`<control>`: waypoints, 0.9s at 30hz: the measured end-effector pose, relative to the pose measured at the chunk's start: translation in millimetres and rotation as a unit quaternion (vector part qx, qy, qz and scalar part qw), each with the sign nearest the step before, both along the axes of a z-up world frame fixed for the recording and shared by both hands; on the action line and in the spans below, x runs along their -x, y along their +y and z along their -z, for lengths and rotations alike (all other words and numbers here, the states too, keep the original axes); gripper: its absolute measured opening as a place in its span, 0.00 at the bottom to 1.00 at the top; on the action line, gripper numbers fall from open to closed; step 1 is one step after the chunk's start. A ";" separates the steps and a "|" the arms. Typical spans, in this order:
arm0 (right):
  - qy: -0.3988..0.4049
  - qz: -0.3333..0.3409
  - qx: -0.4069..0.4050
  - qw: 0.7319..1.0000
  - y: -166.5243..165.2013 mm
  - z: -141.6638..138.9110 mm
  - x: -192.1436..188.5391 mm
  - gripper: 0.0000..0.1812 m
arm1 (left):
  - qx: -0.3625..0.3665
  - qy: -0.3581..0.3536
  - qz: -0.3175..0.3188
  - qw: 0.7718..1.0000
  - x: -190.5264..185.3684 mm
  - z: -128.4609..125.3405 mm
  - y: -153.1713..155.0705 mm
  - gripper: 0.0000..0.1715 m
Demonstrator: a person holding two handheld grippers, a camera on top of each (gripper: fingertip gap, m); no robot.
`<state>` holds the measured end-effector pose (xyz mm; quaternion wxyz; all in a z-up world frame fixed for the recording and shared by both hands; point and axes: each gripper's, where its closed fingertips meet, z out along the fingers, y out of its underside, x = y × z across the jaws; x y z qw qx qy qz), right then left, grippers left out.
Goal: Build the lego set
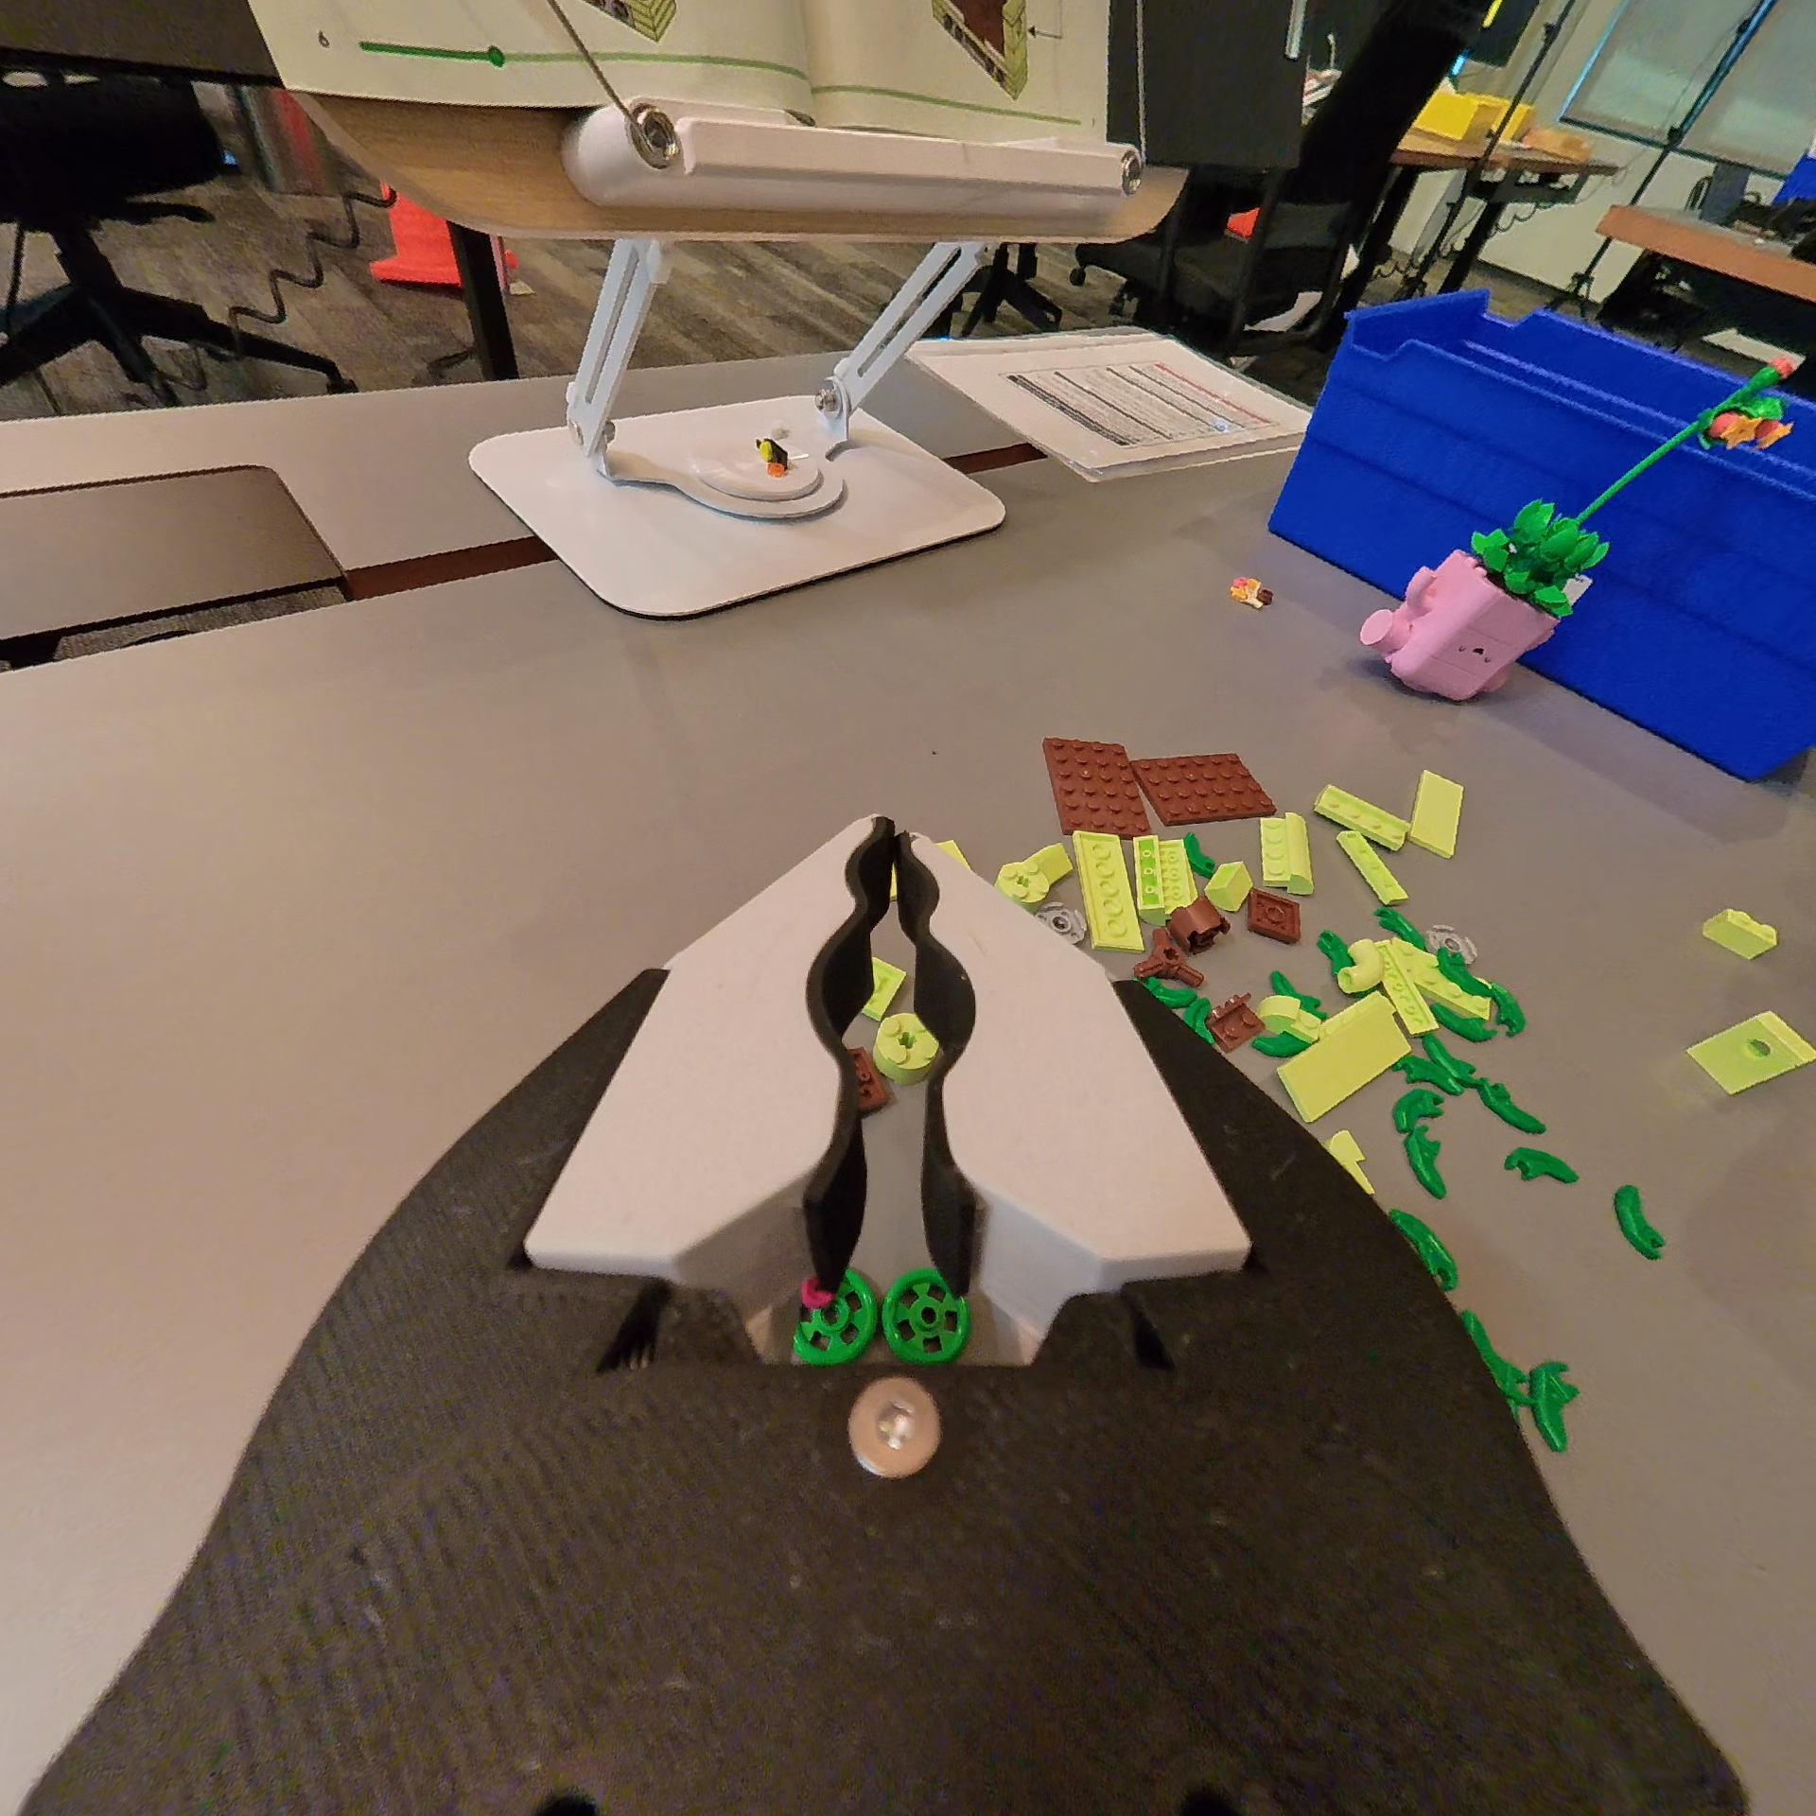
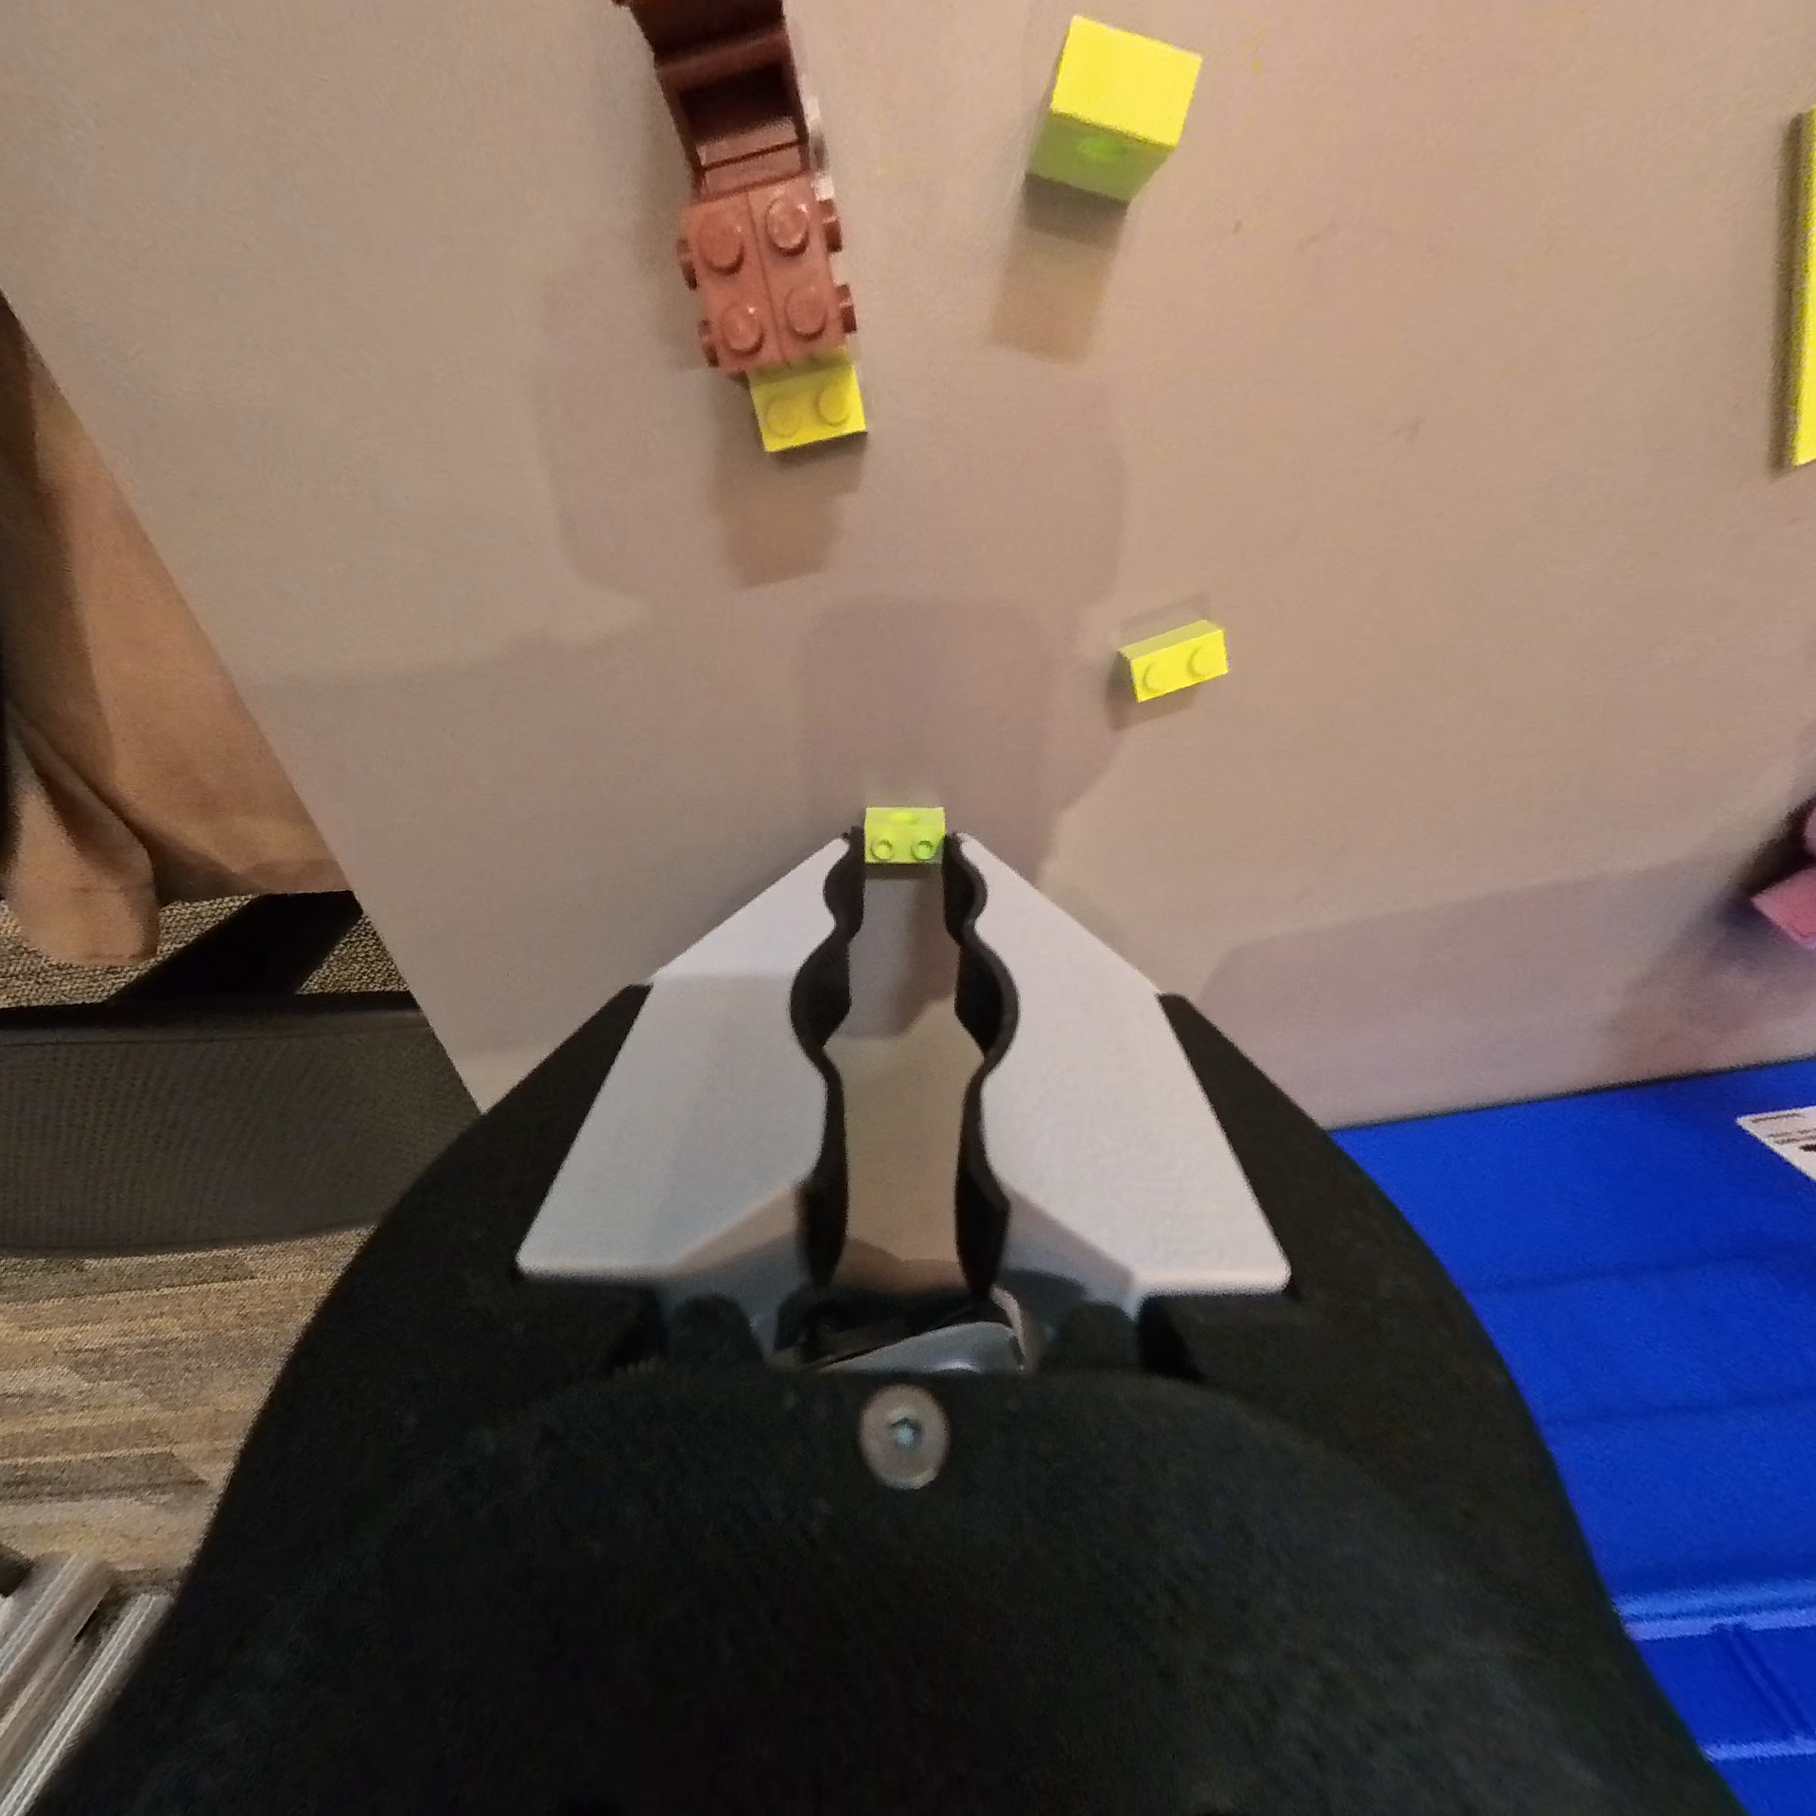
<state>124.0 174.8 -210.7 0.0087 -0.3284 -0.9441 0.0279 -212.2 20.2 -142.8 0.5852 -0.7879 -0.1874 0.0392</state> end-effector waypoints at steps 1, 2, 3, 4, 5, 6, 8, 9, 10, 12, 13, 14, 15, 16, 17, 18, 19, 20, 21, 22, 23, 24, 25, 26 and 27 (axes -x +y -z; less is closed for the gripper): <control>0.001 0.000 0.000 1.000 0.0 0.1 0.5 0.07 | 0.000 0.000 0.000 1.000 0.0 0.0 0.0 0.00; 0.001 0.000 0.001 1.000 -0.2 0.3 0.8 0.07 | 0.000 0.000 0.000 1.000 0.0 0.2 0.0 0.00; 0.000 -0.001 0.001 1.000 -0.3 0.7 0.8 0.07 | 0.000 0.000 0.000 1.000 0.0 0.2 0.0 0.00; -0.001 -0.002 0.000 1.000 -0.4 1.5 0.4 0.08 | 0.000 0.000 0.000 1.000 0.1 0.2 0.0 0.00; -0.003 -0.003 0.000 1.000 -0.7 2.3 -0.1 0.08 | 0.000 0.000 0.000 1.000 0.0 0.1 0.0 0.00; -0.005 -0.004 -0.001 1.000 -1.0 3.3 -0.5 0.08 | 0.000 0.000 0.000 1.000 0.0 0.2 0.0 0.00; -0.007 -0.002 0.001 1.000 -1.9 3.8 -0.4 0.08 | 0.001 -0.001 0.000 1.000 0.1 0.4 0.1 0.00; -0.004 -0.001 0.005 1.000 -3.0 2.5 1.0 0.08 | 0.000 0.000 0.000 1.000 0.1 0.3 0.0 0.00; 0.003 0.000 0.010 1.000 -4.3 0.1 3.6 0.07 | 0.000 0.000 0.000 1.000 0.1 0.1 -0.1 0.00; 0.022 -0.003 0.011 1.000 -4.9 -7.5 12.6 0.07 | 0.000 0.000 0.000 1.000 0.1 0.3 0.0 0.00; 0.033 -0.009 0.005 0.999 -4.3 -12.2 18.4 0.07 | 0.001 0.000 0.000 1.000 0.1 0.4 0.2 0.00; 0.043 -0.019 -0.004 0.999 -3.0 -17.1 24.8 0.08 | 0.001 0.000 0.000 1.000 0.1 0.5 0.2 0.00; 0.051 -0.032 -0.013 0.998 -2.3 -21.8 31.3 0.08 | 0.002 0.000 0.001 1.000 0.0 0.8 0.4 0.00; 0.054 -0.045 -0.020 0.997 -2.1 -25.5 37.2 0.07 | 0.003 0.001 0.001 1.000 -0.2 0.9 0.5 0.00; 0.053 -0.059 -0.027 0.996 -2.0 -27.9 42.4 0.07 | 0.004 0.002 0.001 1.000 -0.3 0.9 0.6 0.00; 0.048 -0.075 -0.033 0.995 -1.6 -28.9 46.8 0.07 | 0.004 0.002 0.001 1.000 -0.4 1.0 0.7 0.00; 0.041 -0.092 -0.038 0.994 -1.1 -28.7 50.2 0.07 | 0.005 0.003 0.001 1.000 -0.5 1.1 0.8 0.00; 0.032 -0.110 -0.043 0.992 -0.4 -27.7 53.1 0.07 | 0.005 0.003 0.001 1.000 -0.5 1.1 0.9 0.00; 0.022 -0.128 -0.048 0.990 0.4 -26.1 55.0 0.07 | 0.005 0.003 0.001 1.000 -0.5 1.1 0.9 0.00; 0.012 -0.143 -0.052 0.988 1.2 -24.5 56.5 0.07 | 0.004 0.002 0.001 1.000 -0.4 1.1 0.8 0.00; 0.003 -0.156 -0.055 0.986 1.5 -22.9 57.7 0.07 | 0.004 0.002 0.001 1.000 -0.3 0.9 0.6 0.00; -0.007 -0.165 -0.056 0.985 1.2 -21.4 58.2 0.07 | 0.003 0.002 0.001 1.000 -0.1 0.7 0.5 0.00; -0.016 -0.171 -0.057 0.983 1.1 -20.2 58.6 0.07 | 0.002 0.002 0.001 1.000 0.0 0.6 0.5 0.00; -0.023 -0.176 -0.059 0.982 1.7 -19.0 58.8 0.07 | 0.002 0.001 0.001 1.000 0.1 0.6 0.5 0.00; -0.028 -0.180 -0.062 0.981 2.7 -18.0 59.3 0.07 | 0.002 0.002 0.001 1.000 0.3 0.6 0.6 0.00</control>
